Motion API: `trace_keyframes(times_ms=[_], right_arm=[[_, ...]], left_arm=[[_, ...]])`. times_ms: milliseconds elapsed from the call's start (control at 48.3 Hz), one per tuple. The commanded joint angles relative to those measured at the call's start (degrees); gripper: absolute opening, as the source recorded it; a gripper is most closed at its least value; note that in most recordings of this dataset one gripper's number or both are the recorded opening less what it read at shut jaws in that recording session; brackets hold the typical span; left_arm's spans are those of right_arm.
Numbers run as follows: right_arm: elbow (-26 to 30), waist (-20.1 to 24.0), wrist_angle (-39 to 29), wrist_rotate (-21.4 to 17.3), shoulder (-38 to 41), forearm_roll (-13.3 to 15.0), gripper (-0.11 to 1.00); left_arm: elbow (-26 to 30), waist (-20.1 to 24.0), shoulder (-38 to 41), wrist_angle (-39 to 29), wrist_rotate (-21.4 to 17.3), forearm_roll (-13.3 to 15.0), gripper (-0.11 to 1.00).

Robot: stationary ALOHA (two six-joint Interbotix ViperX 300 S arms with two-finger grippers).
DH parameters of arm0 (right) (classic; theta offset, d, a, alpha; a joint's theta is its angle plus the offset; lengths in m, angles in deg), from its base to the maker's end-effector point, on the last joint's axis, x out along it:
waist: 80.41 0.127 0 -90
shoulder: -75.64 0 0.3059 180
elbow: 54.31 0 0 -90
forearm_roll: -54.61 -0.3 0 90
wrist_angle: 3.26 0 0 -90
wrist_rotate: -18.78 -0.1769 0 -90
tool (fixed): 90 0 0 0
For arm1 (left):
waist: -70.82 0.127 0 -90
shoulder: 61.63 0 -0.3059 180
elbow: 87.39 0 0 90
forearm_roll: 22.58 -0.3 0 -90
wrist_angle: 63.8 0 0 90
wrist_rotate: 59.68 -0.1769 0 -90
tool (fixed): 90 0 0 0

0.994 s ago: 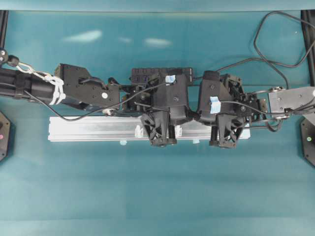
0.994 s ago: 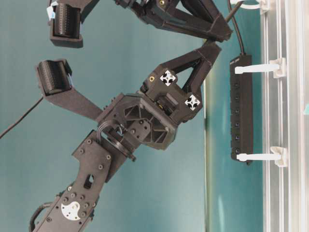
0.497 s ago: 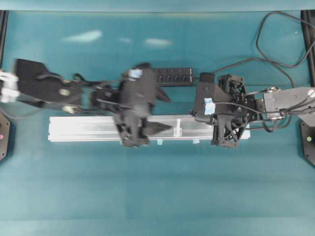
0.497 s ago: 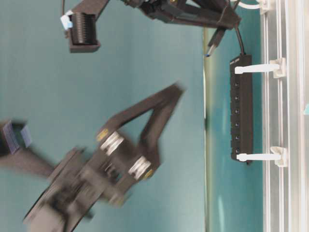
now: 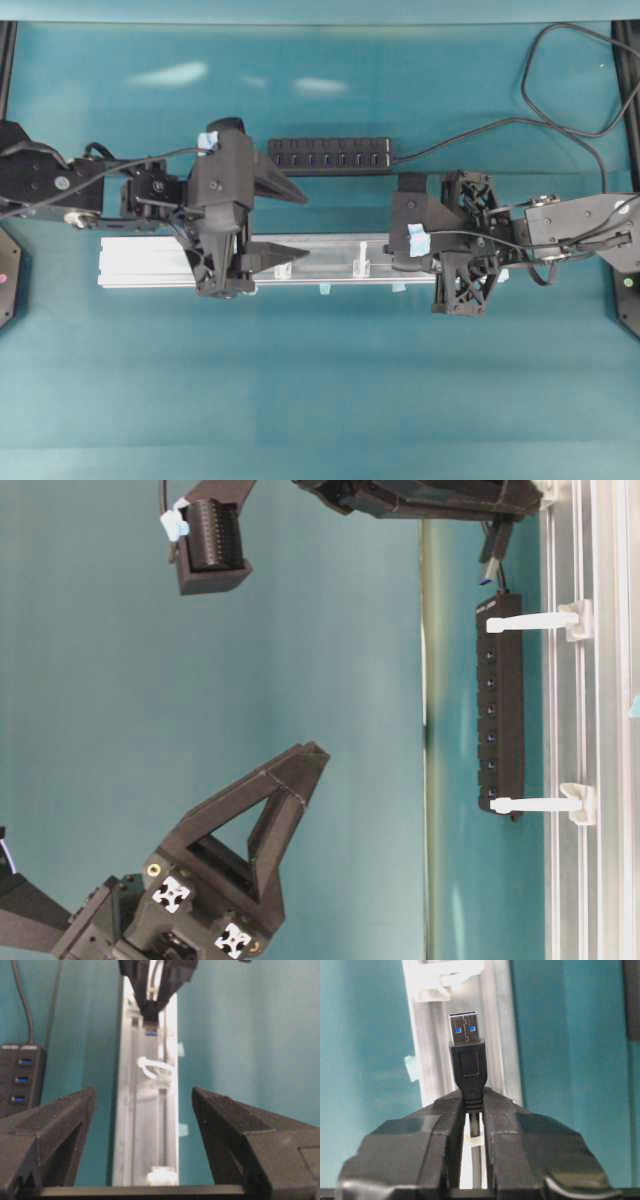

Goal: Pass the USB cable through three rings with both arms.

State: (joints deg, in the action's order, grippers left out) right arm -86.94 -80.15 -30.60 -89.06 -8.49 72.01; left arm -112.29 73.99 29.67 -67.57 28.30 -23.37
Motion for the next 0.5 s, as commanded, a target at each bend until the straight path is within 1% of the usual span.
trace_keyframes(times_ms=[0,331,476], right_arm=[[0.7,0.4,0.3,0.4,0.3,-0.1,-0.07],[1.7,0.4,0.4,0.5,2.1,-0.1,-0.07],[2.3,0.4,0.4,0.8,3.1,-0.1,-0.07]], left_arm=[[0.4,0.4,-1.4,0.3,0.1,-0.1,0.82],[-1.2,0.9,-3.2,0.3,-0.1,-0.1,0.82],[-2.8,2.3,-5.2,0.4,-0.3,-0.1,0.82]])
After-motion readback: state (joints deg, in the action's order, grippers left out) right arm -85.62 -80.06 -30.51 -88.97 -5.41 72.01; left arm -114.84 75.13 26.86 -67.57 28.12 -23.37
